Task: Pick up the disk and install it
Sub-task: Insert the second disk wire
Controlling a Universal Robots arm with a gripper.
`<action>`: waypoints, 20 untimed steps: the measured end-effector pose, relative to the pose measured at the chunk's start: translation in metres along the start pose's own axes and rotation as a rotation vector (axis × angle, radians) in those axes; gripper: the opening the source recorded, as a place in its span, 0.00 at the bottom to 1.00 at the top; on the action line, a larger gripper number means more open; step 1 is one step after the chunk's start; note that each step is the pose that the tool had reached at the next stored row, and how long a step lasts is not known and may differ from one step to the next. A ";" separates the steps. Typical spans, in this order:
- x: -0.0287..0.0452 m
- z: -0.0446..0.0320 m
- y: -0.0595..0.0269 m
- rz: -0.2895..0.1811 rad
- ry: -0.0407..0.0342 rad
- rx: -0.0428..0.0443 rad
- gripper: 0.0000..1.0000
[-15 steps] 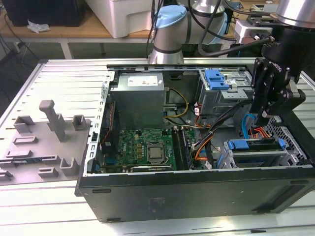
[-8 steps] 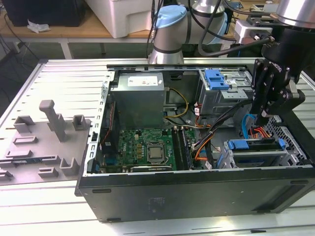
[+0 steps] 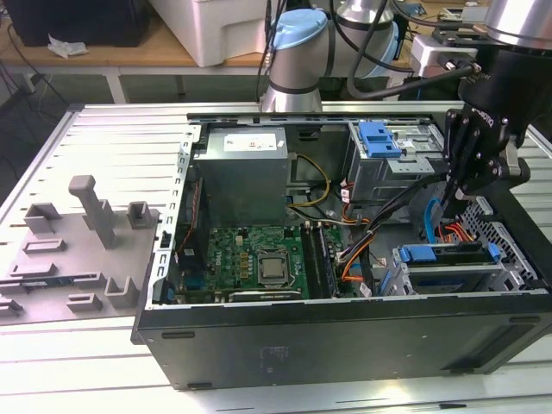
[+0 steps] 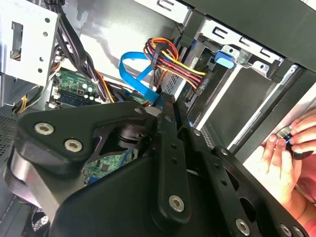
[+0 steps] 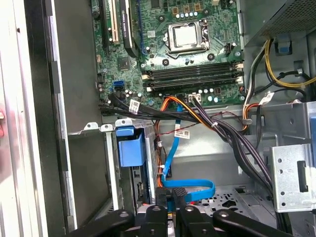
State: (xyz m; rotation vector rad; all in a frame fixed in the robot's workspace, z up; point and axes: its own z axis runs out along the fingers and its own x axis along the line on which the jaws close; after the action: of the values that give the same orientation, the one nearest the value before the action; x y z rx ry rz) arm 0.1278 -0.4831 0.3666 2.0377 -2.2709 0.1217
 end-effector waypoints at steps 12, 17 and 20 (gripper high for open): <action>0.0192 0.0023 0.0043 -0.002 -0.0476 0.0111 0.16; 0.0224 0.0030 0.0039 -0.007 -0.0550 0.0115 0.16; 0.0224 0.0035 0.0038 -0.020 -0.0551 0.0147 0.16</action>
State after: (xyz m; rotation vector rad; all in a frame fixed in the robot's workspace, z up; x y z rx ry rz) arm 0.1216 -0.5053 0.3658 2.0963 -2.2870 0.0821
